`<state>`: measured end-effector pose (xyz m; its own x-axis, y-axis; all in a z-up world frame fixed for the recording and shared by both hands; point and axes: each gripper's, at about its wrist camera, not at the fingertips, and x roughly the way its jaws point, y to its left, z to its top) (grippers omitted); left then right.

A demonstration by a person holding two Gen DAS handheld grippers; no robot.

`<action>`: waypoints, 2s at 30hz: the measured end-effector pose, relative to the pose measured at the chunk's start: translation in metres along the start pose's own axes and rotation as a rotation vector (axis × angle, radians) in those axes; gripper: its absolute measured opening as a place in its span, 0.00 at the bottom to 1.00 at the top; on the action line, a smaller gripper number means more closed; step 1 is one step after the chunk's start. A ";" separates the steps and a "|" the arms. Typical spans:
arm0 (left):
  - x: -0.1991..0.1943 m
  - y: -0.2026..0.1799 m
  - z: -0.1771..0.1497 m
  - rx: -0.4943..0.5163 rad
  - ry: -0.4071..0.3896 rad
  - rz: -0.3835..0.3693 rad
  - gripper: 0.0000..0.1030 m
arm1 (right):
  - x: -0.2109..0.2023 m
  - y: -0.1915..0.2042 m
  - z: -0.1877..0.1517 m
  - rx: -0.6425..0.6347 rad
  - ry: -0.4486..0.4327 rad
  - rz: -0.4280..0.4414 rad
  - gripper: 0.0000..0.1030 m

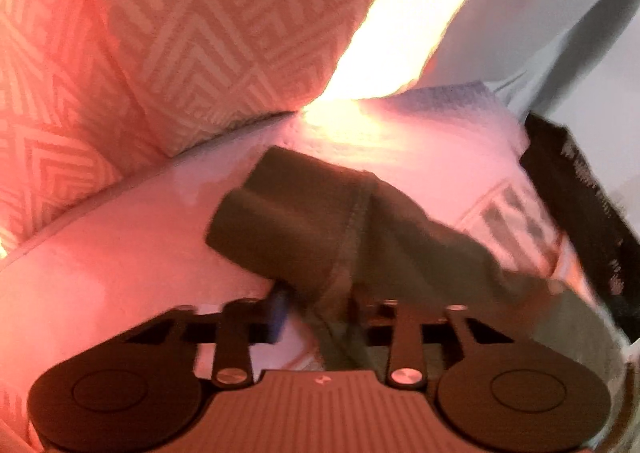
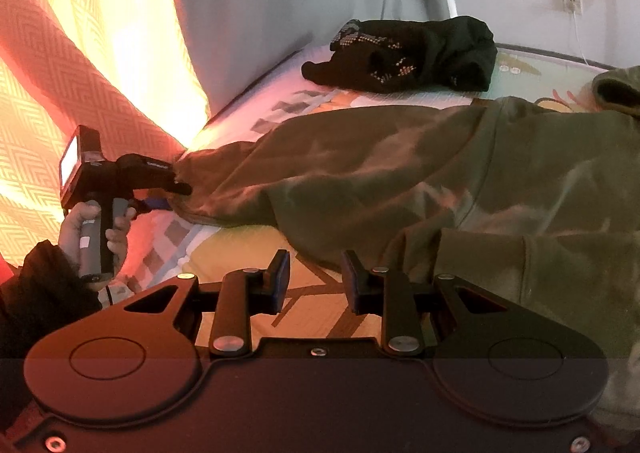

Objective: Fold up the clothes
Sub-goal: 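Grasp the other sleeve cuff with the left gripper, then lift the sleeve with the left gripper and fold it across the hoodie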

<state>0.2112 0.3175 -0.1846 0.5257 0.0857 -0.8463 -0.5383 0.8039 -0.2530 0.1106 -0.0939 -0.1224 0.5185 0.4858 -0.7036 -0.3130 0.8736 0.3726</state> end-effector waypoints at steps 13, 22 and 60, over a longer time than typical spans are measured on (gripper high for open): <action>-0.051 -0.031 -0.009 0.078 -0.186 -0.060 0.19 | -0.011 -0.011 -0.003 0.021 -0.016 -0.022 0.25; -0.094 -0.102 -0.041 0.223 -0.219 -0.252 0.18 | -0.044 -0.041 -0.010 0.057 -0.046 -0.077 0.25; -0.211 -0.407 -0.319 0.724 0.007 -0.851 0.18 | -0.243 -0.240 -0.089 0.220 -0.159 -0.375 0.25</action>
<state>0.1094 -0.2155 -0.0529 0.5352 -0.6573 -0.5306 0.5070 0.7524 -0.4206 -0.0109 -0.4234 -0.0947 0.6847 0.1185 -0.7191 0.0868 0.9664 0.2419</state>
